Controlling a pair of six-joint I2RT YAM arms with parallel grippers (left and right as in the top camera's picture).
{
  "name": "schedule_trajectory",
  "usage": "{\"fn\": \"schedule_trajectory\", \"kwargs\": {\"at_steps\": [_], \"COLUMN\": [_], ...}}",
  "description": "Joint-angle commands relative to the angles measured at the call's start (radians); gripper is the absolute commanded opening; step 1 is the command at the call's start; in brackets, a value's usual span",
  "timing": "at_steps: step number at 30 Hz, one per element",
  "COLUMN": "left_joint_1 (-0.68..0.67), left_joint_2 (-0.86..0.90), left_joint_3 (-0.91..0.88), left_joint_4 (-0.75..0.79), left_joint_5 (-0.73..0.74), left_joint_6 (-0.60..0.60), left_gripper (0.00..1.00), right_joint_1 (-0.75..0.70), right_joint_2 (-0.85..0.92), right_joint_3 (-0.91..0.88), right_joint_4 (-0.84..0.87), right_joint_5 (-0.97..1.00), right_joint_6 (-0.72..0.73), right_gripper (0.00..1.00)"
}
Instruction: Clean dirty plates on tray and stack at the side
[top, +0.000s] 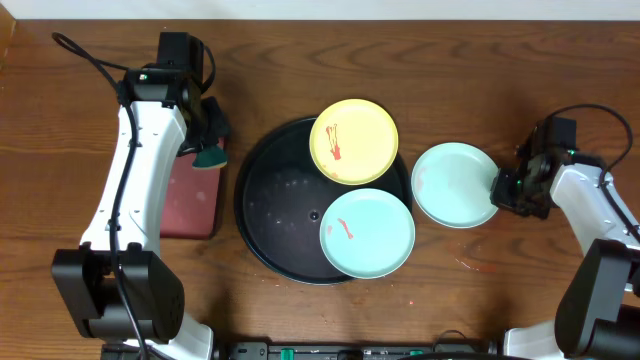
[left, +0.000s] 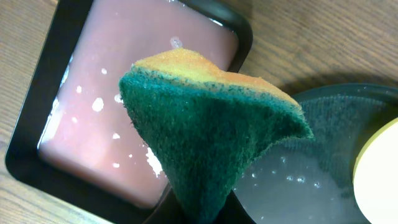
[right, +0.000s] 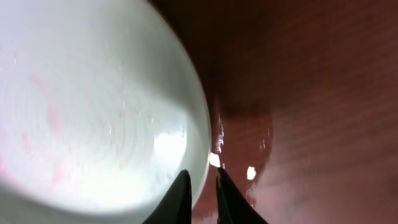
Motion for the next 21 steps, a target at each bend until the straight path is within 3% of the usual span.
{"fn": "schedule_trajectory", "kwargs": {"at_steps": [1, 6, 10, 18, 21], "left_joint_1": [0.0, 0.0, 0.0, -0.001, -0.001], "left_joint_2": [-0.012, -0.012, -0.011, -0.011, -0.011], "left_joint_3": [-0.004, -0.004, -0.004, -0.004, -0.004], "left_joint_4": [0.013, 0.03, 0.042, 0.042, 0.042], "left_joint_5": [-0.001, -0.002, -0.001, -0.001, -0.001], "left_joint_6": [0.018, 0.031, 0.038, 0.104, 0.103], "left_gripper": [0.07, 0.07, 0.07, 0.07, 0.07], "right_joint_1": [-0.002, 0.035, 0.119, 0.349, 0.402], "right_joint_2": [-0.014, -0.035, -0.038, -0.032, -0.032], "right_joint_3": [0.122, 0.259, 0.27, 0.152, 0.104], "right_joint_4": [-0.082, -0.193, -0.227, -0.236, -0.219], "right_joint_5": [-0.071, -0.264, -0.346, -0.282, -0.259], "right_joint_6": [-0.007, -0.052, -0.058, -0.066, -0.056], "right_gripper": [0.14, 0.19, 0.24, 0.42, 0.44]}}
